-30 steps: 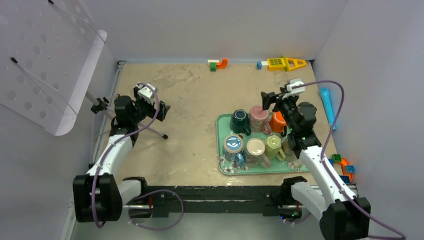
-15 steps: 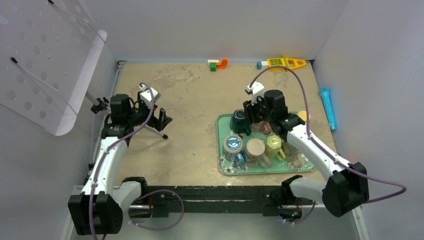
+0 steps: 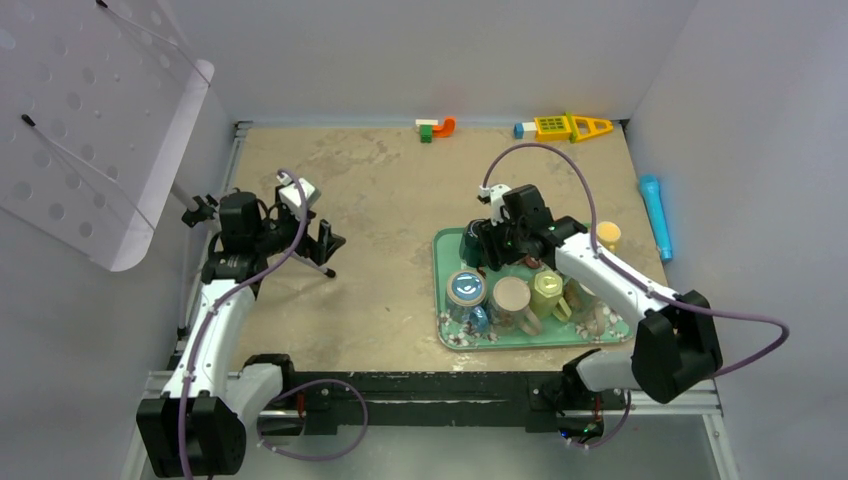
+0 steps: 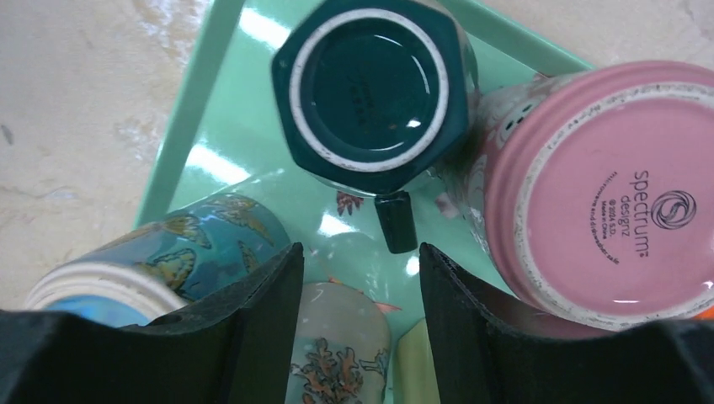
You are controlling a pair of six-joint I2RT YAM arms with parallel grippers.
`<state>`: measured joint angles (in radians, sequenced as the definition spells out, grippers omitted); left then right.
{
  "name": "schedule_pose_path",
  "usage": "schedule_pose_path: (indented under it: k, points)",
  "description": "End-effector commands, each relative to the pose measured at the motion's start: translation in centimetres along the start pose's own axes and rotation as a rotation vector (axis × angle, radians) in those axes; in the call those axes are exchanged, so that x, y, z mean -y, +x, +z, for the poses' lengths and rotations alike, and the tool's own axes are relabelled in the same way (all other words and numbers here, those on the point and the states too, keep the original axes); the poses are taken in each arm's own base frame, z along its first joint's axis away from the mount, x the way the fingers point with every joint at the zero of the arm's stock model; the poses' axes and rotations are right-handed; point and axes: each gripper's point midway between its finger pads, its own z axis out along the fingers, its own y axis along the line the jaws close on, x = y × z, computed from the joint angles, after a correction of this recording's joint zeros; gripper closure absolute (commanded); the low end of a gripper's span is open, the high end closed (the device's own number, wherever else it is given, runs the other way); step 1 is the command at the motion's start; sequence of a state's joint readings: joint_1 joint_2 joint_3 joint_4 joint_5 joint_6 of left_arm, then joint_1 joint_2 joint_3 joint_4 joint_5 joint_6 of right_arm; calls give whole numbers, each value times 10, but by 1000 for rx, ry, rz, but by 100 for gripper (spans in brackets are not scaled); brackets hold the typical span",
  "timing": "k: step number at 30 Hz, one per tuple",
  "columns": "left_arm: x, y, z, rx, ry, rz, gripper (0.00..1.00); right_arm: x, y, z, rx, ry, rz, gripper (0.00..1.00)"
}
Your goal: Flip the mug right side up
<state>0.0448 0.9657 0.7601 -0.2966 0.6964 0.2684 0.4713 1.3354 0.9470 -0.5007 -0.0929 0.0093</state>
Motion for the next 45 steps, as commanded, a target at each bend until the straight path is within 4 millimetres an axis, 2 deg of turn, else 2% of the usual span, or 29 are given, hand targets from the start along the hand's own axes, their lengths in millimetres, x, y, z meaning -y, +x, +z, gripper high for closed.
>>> schedule_pose_path:
  k: [1, 4, 6, 10, 13, 15, 17, 20, 25, 30, 32, 33, 34, 35, 36, 40, 43, 45]
  points:
    - [8, -9, -1, 51, 36, 5, 0, 10, -14, -4, 23, 80, 51, 46]
    - [9, -12, -2, 61, 37, 6, 0, 3, -29, 5, 84, 40, 56, 55]
    - [9, -10, -2, 57, 35, 11, 0, 1, -26, 15, 70, 27, 70, 59]
    - [8, -10, -4, 55, 23, 25, 0, 1, -15, 32, -8, 44, 78, 62]
    - [8, -12, -4, 65, 22, 35, 0, -7, -20, 38, 15, 37, 77, 63]
    - [8, -13, -4, 70, 26, 35, 0, -8, -26, 40, 44, 50, 85, 60]
    - [8, -13, -3, 71, 28, 33, 0, -4, -30, 44, 76, 82, 101, 59]
    - [8, -13, -4, 71, 29, 32, 0, 1, -26, 52, 75, 105, 109, 59]
    - [10, -16, -5, 71, 37, 31, 0, 6, -17, 65, 41, 132, 107, 66]
    - [16, -20, -9, 66, 61, 33, 0, 7, -18, 69, 42, 133, 103, 67]
    - [20, -24, -12, 66, 78, 33, 0, 6, -18, 71, 39, 128, 100, 73]
    - [22, -26, -14, 63, 85, 29, 0, 6, -17, 71, 35, 127, 97, 78]
    - [23, -29, -15, 62, 91, 24, 0, 6, -18, 72, 33, 128, 94, 88]
    - [25, -31, -17, 60, 97, 18, 0, 6, -20, 70, 39, 129, 92, 98]
    - [26, -34, -19, 58, 100, 12, 0, 5, -26, 64, 62, 127, 92, 100]
    - [36, -47, -28, 48, 131, -20, 0, -12, -69, 25, 249, 44, 55, 100]
    - [48, -63, -36, 50, 182, -71, 1, -32, -113, -26, 463, -43, 23, 100]
    - [58, -80, -43, 73, 236, -110, 3, -42, -143, -68, 632, -93, 15, 100]
